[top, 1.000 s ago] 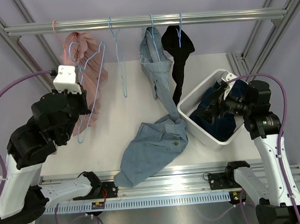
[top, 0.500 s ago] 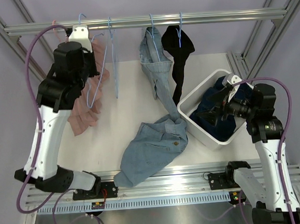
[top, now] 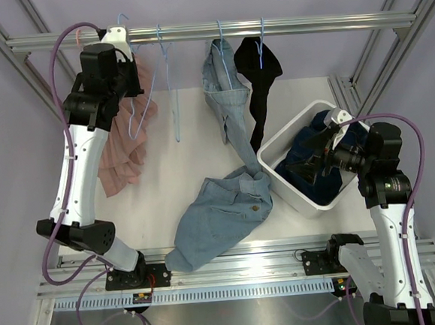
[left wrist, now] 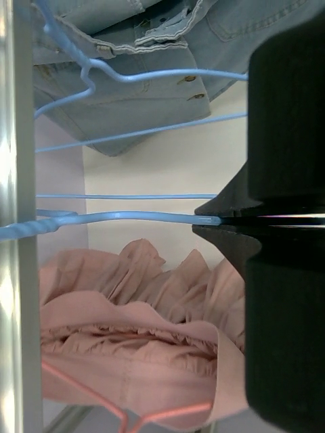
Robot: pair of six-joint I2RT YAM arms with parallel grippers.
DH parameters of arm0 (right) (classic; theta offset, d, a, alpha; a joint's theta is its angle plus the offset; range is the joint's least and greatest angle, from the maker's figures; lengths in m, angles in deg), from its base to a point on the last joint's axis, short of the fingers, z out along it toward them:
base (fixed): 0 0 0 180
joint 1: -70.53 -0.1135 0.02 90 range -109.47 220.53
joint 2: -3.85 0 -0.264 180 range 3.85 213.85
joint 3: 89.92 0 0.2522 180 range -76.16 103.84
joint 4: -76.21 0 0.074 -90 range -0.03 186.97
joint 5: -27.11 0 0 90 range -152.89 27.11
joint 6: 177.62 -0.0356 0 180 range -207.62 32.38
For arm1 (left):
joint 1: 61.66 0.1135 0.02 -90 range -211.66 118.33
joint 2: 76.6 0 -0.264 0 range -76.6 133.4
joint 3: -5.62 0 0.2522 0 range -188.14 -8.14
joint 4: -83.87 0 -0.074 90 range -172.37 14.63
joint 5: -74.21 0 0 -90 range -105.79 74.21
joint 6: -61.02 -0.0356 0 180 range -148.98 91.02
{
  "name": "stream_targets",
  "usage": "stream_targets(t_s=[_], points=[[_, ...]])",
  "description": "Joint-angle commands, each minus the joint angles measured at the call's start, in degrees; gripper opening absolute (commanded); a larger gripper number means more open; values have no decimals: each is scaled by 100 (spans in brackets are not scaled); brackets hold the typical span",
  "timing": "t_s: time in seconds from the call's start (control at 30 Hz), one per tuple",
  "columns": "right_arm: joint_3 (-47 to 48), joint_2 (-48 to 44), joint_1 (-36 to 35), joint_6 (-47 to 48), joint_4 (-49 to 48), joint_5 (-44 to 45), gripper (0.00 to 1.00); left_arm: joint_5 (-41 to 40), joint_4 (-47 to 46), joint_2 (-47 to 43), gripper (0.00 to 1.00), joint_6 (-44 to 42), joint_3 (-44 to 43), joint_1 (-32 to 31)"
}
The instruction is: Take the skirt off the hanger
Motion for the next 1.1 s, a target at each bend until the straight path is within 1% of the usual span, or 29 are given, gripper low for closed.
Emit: stream_targets(t_s=[0.0,0.17,0.3,0.4,0.5,0.53,0.6,0.63,0.67,0.73,0.77,0.8,0.87,0.9,0.97,1.0,1.03,1.07], points=[[-4,-31,61,63,-97,-186,99,403,-414,-6,0,-20,52,31],[4,-31,105,125,-44,-301,99,517,-485,-155,1,-12,676,66],[13,-31,149,265,70,-502,99,588,-634,-506,4,6,1168,57],[22,-40,175,397,167,-625,99,632,-617,-665,8,-12,1283,66],[31,-31,210,573,315,-853,99,719,-573,-911,40,15,1353,57],[48,-31,228,712,360,-924,100,754,-564,-990,62,23,1415,57],[74,-13,263,993,675,-1187,99,781,-468,-1245,79,41,1441,66],[101,-13,272,1352,816,-1293,99,781,-432,-1341,84,85,1441,66],[127,-13,289,1521,1070,-1363,99,781,-423,-1455,92,129,1555,57],[153,-22,298,1907,1265,-1478,100,781,-511,-1929,95,190,1800,66],[162,-22,298,1996,1396,-1478,100,781,-572,-2123,98,199,2106,66],[163,-31,307,2093,1458,-1470,99,781,-573,-2499,98,199,2266,66],[171,-22,307,2321,1634,-1452,99,1070,-590,-2887,98,164,2600,57],[180,-31,307,2418,1696,-1443,99,1228,-608,-3298,98,138,3019,66],[224,13,307,2804,2020,-1434,99,1877,-756,-3748,98,68,3513,57],[250,39,307,3006,2195,-1452,99,2158,-836,-3977,98,33,4073,57],[337,74,307,3434,2371,-1461,99,2622,-923,-4423,98,67,4365,31],[382,153,307,3586,2695,-1478,99,2862,-1090,-4627,98,85,4638,5]])
